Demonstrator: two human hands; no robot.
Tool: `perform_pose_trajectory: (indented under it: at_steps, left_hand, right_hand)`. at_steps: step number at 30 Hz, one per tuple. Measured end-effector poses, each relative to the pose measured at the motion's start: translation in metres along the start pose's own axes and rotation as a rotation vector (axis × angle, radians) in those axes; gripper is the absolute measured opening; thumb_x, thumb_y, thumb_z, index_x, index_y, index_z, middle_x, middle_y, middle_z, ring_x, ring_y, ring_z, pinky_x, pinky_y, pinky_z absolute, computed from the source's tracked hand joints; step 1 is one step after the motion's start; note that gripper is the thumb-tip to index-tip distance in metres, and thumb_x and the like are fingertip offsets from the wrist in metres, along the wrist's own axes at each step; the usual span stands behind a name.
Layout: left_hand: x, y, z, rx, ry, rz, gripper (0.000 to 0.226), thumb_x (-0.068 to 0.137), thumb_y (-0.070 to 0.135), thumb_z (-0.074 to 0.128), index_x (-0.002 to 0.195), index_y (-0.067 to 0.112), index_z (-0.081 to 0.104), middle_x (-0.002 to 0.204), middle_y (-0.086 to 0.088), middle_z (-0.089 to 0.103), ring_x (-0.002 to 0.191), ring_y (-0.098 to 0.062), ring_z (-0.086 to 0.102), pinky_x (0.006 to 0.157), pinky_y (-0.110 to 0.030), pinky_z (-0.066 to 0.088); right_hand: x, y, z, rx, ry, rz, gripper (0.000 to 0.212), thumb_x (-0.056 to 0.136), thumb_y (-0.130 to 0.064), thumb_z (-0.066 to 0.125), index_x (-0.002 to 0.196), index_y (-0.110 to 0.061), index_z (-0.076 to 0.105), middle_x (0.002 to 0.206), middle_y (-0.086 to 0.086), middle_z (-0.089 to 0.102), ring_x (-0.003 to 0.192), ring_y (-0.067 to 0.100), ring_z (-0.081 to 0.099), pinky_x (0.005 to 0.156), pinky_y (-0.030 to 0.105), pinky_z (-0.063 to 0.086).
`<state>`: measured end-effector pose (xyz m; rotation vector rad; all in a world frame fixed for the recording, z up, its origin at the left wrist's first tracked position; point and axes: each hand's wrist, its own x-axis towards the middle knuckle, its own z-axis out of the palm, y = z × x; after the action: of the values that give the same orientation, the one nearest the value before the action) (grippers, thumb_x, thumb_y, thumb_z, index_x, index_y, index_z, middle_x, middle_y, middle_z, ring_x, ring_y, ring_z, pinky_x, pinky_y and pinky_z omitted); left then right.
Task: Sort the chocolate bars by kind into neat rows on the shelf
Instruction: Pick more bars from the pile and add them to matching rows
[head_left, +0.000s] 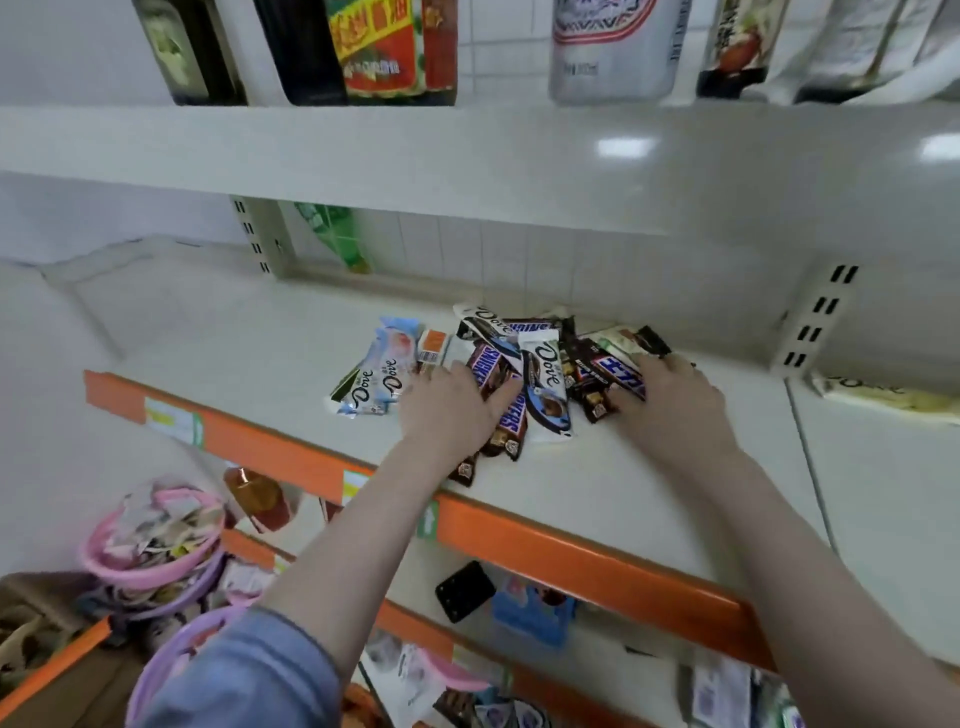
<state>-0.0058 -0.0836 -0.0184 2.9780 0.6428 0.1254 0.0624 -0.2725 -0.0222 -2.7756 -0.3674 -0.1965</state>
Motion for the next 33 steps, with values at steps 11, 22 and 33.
perform_pose_trajectory:
  at_steps: [11,22,33]
  left_hand:
    - [0.009,0.011,0.006,0.106,-0.118,0.094,0.108,0.076,0.081,0.032,0.144,-0.002,0.018,0.134,-0.019,0.044,0.121,-0.034,0.042,0.095,-0.04,0.038]
    - [0.026,0.004,-0.005,-0.971,-0.24,-0.285,0.028,0.088,0.035,0.059,0.077,0.01,0.053,0.08,-0.008,0.064,0.073,-0.022,0.063,0.064,-0.034,0.054]
    - [0.027,0.021,-0.012,-0.7,-0.364,-0.169,0.058,0.078,0.048,0.067,0.112,0.002,0.057,0.109,-0.012,0.064,0.1,-0.026,0.063,0.09,-0.038,0.052]
  right_hand:
    - [0.02,0.01,-0.002,-0.057,-0.049,0.082,0.041,0.091,-0.045,0.044,0.123,-0.02,0.052,0.121,0.018,0.06,0.108,0.037,0.052,0.093,0.039,0.036]
    - [0.017,0.013,-0.013,0.417,-0.173,0.311,0.056,0.071,-0.036,0.076,0.112,-0.004,0.055,0.09,0.006,0.055,0.084,0.023,0.053,0.078,0.036,0.046]
    - [0.013,0.003,-0.002,0.567,-0.169,0.265,0.041,0.069,-0.02,0.078,0.102,-0.005,0.059,0.092,0.009,0.064,0.078,0.025,0.062,0.072,0.033,0.05]
